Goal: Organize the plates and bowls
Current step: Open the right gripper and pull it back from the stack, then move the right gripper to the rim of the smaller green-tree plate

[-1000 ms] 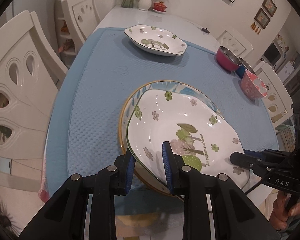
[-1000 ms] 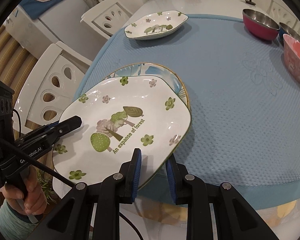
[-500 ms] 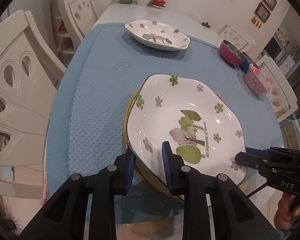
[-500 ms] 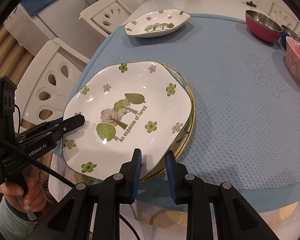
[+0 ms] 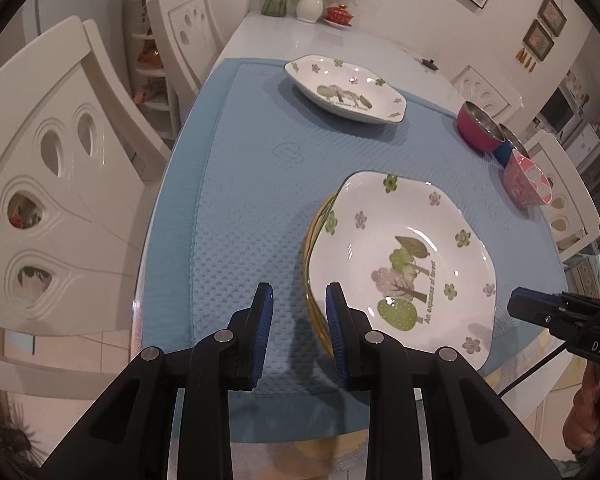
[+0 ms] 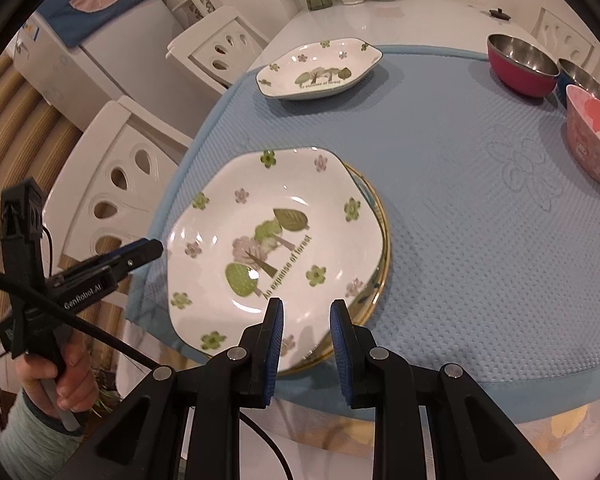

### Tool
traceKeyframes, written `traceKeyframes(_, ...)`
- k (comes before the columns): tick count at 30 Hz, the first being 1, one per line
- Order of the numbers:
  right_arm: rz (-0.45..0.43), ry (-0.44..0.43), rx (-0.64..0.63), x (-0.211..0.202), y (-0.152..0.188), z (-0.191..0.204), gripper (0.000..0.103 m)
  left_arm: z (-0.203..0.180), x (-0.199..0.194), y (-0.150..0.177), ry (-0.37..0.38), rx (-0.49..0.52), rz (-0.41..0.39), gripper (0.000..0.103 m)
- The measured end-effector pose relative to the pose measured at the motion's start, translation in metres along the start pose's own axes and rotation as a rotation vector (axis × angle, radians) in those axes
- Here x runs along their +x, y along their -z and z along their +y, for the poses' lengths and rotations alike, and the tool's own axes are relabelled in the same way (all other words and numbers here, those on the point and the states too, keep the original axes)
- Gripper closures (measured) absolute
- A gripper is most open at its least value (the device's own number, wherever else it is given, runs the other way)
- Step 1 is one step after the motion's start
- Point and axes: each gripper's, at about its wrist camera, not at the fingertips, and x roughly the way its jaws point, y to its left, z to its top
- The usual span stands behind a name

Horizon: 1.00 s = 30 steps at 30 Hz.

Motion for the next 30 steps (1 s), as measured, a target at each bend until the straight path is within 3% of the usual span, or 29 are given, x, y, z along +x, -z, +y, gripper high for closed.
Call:
traceKeyframes(5,-0.021,0.034,-0.034,-0.008,-0.011,0.009,0.08,-0.01,-0.002,-0.013,0.002,0.059,-0.019,0.079)
traceKeyframes(13,-0.068,0.098,-0.066,-0.024,-0.059,0.0,0.079,-0.021,-0.009,-0.08,0.006,0.145,-0.113,0.074)
traceKeyframes(14,-0.073,0.099,-0.052,-0.025,-0.067,-0.005,0.077,-0.022,-0.006,-0.088,0.003,0.162,-0.108,0.074)
traceKeyframes(16,-0.075,0.089,-0.029,-0.024,-0.082,-0.014,0.063,-0.024,0.001,-0.109,-0.017,0.203,-0.097,0.074)
traceKeyframes(18,-0.079,0.072,-0.01,-0.024,-0.094,-0.022,0.059,-0.023,0.008,-0.131,-0.038,0.223,-0.101,0.073)
traceKeyframes(24,-0.101,0.032,0.075,-0.011,-0.14,-0.044,0.059,-0.017,0.033,-0.174,0.009,0.204,-0.086,0.061)
traceKeyframes(26,-0.101,0.023,0.088,-0.004,-0.153,-0.049,0.059,-0.016,0.047,-0.182,0.007,0.2,-0.075,0.043)
traceKeyframes(30,-0.08,0.023,0.091,0.023,-0.178,-0.057,0.059,-0.012,0.076,-0.195,0.041,0.184,-0.049,0.041)
